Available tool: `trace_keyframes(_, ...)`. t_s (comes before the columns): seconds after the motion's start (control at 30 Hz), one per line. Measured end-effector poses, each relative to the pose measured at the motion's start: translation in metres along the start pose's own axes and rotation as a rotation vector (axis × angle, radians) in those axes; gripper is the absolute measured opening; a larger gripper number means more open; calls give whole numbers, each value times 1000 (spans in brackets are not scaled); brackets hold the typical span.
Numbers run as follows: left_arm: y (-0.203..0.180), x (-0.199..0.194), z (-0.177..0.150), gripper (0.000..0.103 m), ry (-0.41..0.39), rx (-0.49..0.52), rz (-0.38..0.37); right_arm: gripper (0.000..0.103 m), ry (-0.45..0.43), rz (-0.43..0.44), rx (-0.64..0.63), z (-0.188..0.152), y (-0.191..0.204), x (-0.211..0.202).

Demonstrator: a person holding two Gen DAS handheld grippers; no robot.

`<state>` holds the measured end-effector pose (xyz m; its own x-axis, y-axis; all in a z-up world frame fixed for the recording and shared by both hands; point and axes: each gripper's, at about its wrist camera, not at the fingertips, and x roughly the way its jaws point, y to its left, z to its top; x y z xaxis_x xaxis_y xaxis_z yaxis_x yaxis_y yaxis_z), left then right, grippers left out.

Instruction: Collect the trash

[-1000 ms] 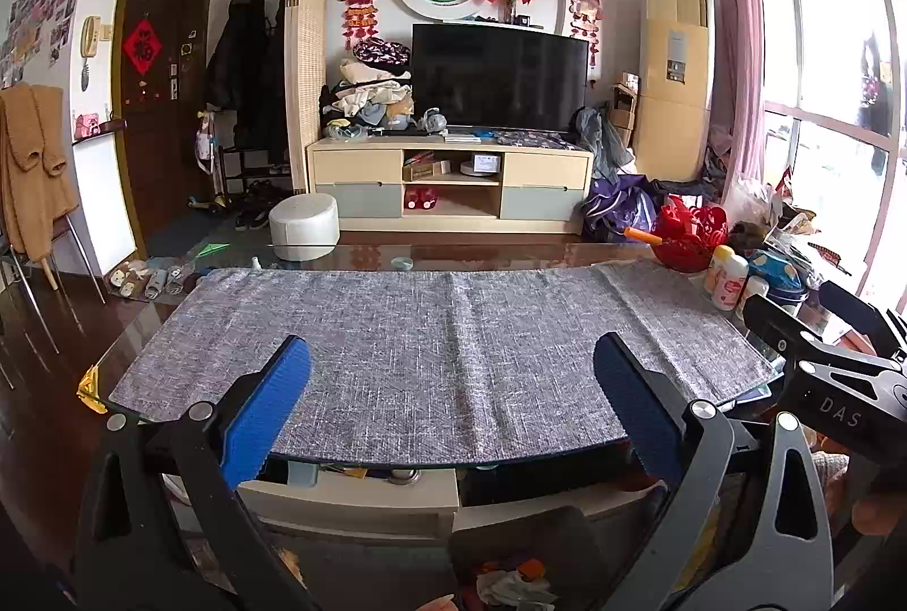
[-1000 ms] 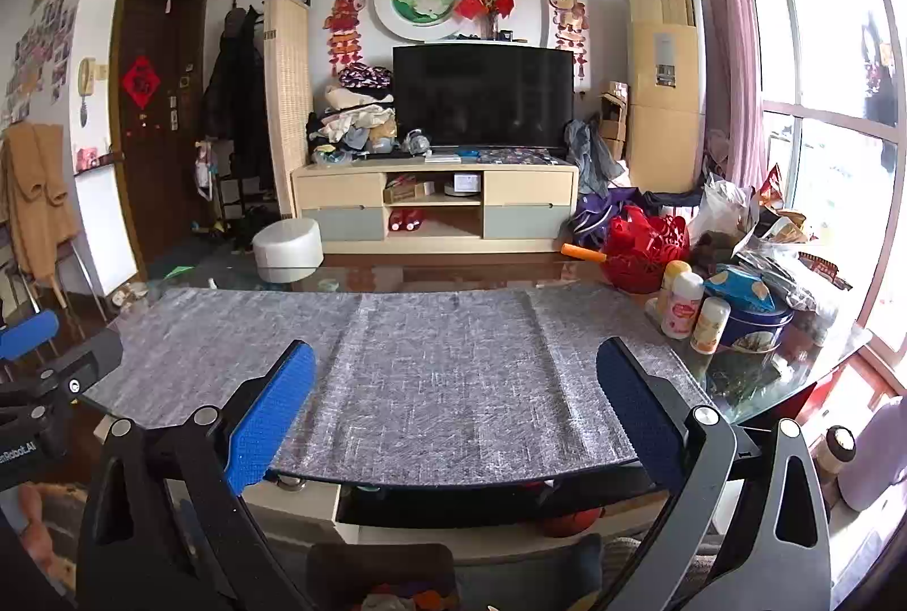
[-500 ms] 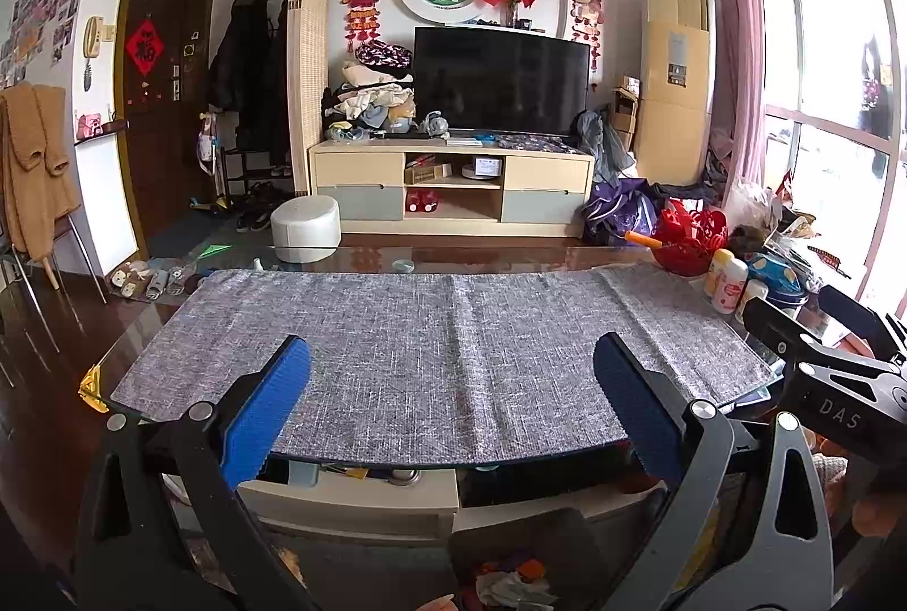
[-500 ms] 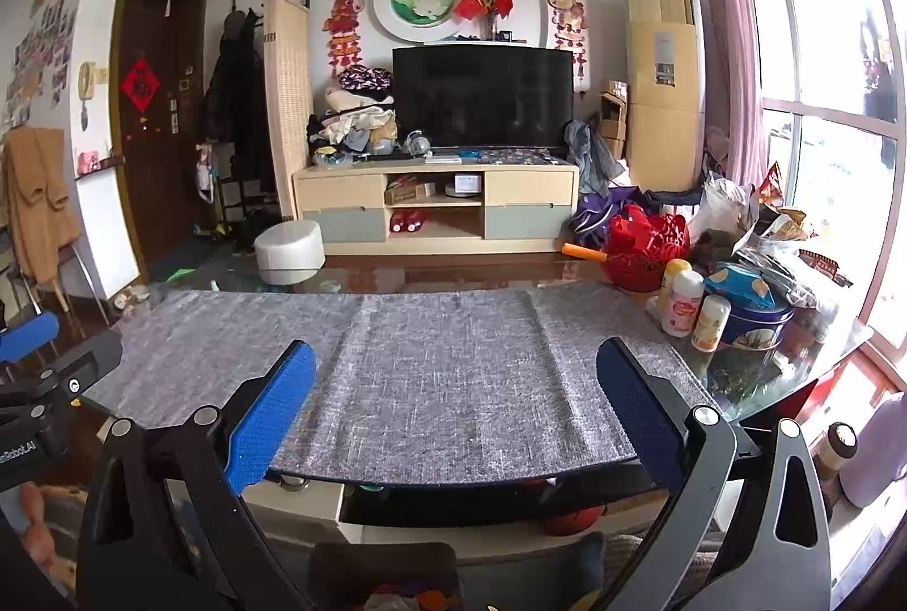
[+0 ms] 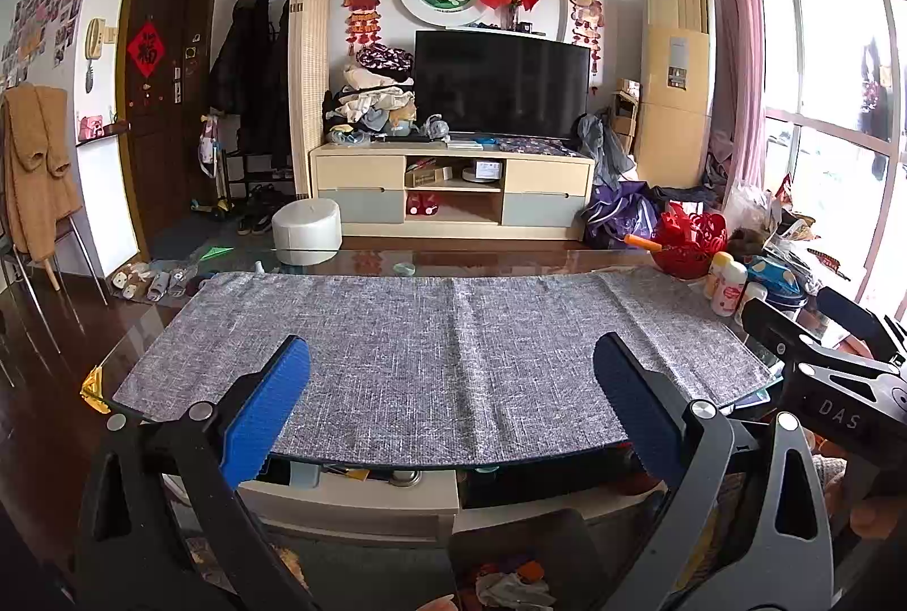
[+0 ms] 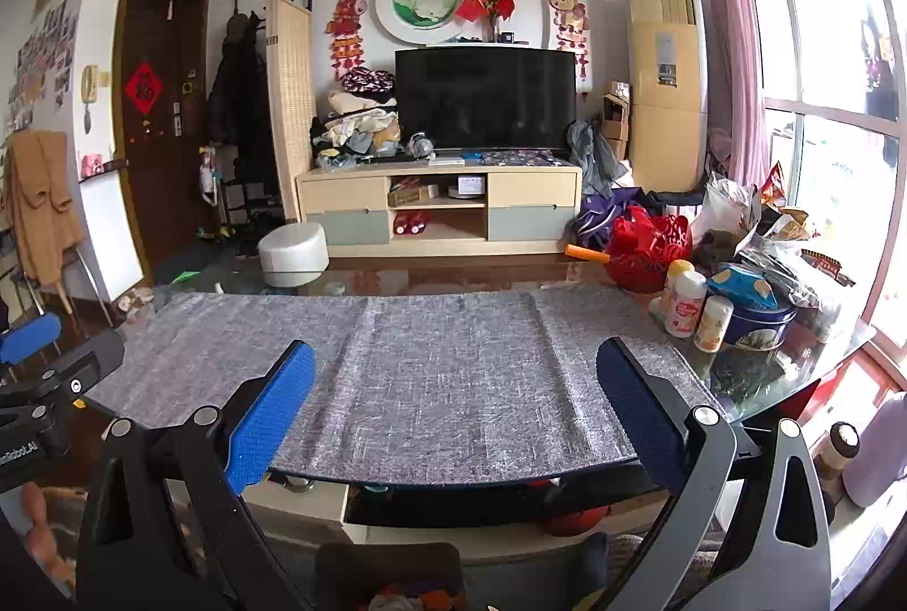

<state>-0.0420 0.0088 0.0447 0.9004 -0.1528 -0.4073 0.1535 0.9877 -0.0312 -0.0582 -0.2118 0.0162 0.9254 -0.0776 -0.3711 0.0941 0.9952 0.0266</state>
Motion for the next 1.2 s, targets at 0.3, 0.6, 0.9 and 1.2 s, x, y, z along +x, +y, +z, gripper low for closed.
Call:
trace_keyframes(0.3,0,0,0,95,0,0,0,100,1,0,0,0,0,0)
trace_keyframes(0.6,-1,-1,0,95,0,-1,0,100,0,0,1,0,-1,0)
trace_keyframes(0.9,-1,-1,-1,95,1,-1,1,100,1,0,1,0,-1,0)
trace_keyframes(1.2,-3,-4,-1,95,5,1,4,100,2,-2,0,0,1,-1)
